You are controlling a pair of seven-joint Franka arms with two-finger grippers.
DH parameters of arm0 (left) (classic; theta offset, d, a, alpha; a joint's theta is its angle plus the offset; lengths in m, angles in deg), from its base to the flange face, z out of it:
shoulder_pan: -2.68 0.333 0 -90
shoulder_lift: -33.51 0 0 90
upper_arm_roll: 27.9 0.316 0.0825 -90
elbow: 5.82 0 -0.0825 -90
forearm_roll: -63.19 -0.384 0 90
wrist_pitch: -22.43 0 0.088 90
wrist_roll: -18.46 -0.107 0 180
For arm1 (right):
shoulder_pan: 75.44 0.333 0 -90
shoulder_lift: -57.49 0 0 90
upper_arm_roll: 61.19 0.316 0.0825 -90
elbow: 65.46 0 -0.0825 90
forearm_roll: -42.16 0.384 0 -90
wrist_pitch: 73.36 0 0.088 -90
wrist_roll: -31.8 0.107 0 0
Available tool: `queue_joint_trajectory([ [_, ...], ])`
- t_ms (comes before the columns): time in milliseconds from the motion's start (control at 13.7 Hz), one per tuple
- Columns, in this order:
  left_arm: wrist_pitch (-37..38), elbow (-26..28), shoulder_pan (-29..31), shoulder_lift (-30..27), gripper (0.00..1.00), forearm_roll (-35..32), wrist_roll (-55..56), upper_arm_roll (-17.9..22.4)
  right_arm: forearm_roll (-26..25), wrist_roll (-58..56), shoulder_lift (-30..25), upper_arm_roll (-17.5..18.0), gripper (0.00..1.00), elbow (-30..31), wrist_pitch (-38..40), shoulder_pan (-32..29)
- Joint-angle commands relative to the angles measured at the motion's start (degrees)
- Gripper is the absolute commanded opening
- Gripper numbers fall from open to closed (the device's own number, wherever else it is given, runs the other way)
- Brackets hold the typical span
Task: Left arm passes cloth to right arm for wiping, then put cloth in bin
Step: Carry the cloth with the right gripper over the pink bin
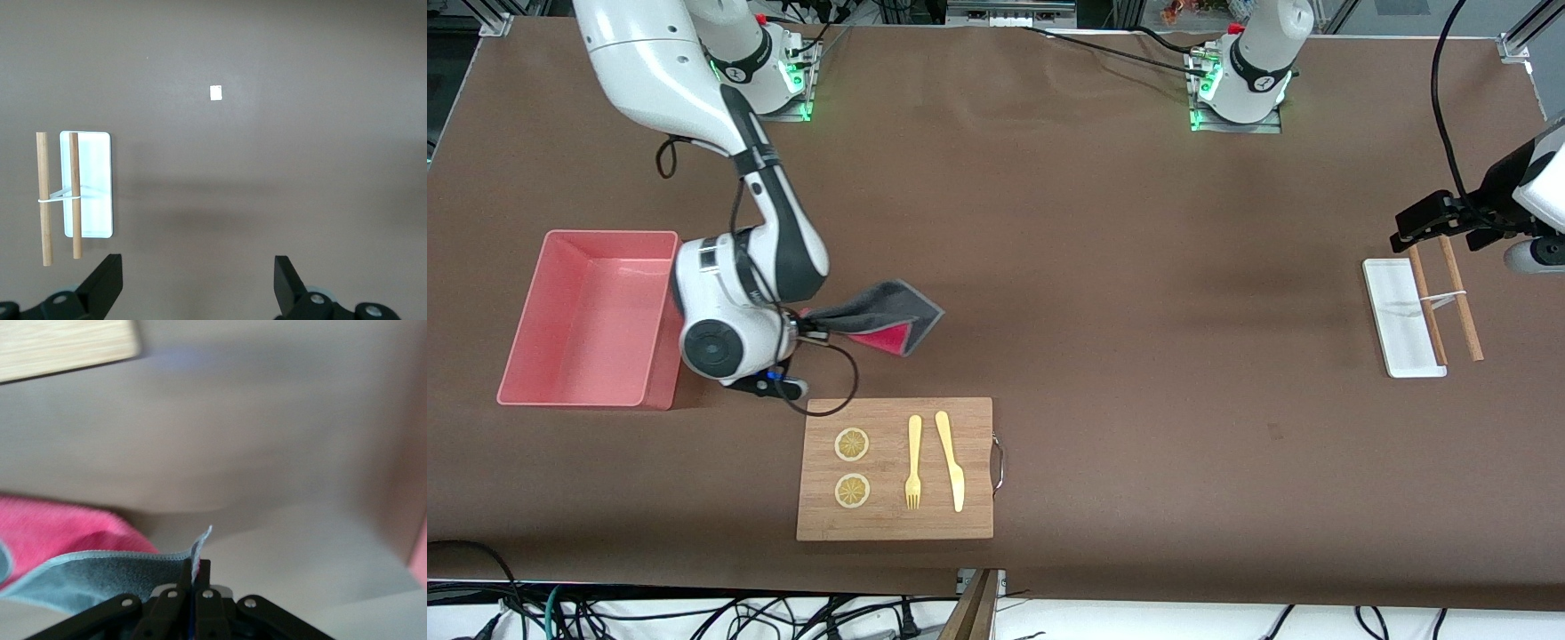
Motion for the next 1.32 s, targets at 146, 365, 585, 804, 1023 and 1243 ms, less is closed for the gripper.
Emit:
queue_joint_trajectory([
  [146, 1.2, -1.8, 0.2, 0.8, 1.00, -1.0, 0.1, -0.1, -0.1, -11.8, -4.2, -6.1, 0.00, 0.5, 6.3, 0.4],
  [365, 1.2, -1.8, 0.2, 0.8, 1.00, -1.0, 0.0, -0.1, 0.0, -13.9, -8.5, -8.0, 0.00, 0.0, 11.6, 0.4],
  [585, 1.2, -1.8, 0.2, 0.8, 1.00, -1.0, 0.0, -0.1, -0.1, -13.5, -13.4, -8.2, 0.00, -4.2, 20.3, 0.4],
  [804, 1.2, -1.8, 0.2, 0.8, 1.00, -1.1, 0.0, -0.1, -0.2, -14.5, -15.2, -10.9, 0.00, -10.6, 28.4, 0.4],
  [1023, 1.2, -1.8, 0.2, 0.8, 1.00, -1.0, 0.0, -0.1, -0.3, -22.2, -15.2, -17.4, 0.00, -16.0, 35.1, 0.4],
  [1243, 1.2, -1.8, 0.2, 0.8, 1.00, -1.0, 0.0, -0.2, -0.7, -32.0, -15.2, -25.5, 0.00, -16.6, 35.7, 0.4],
])
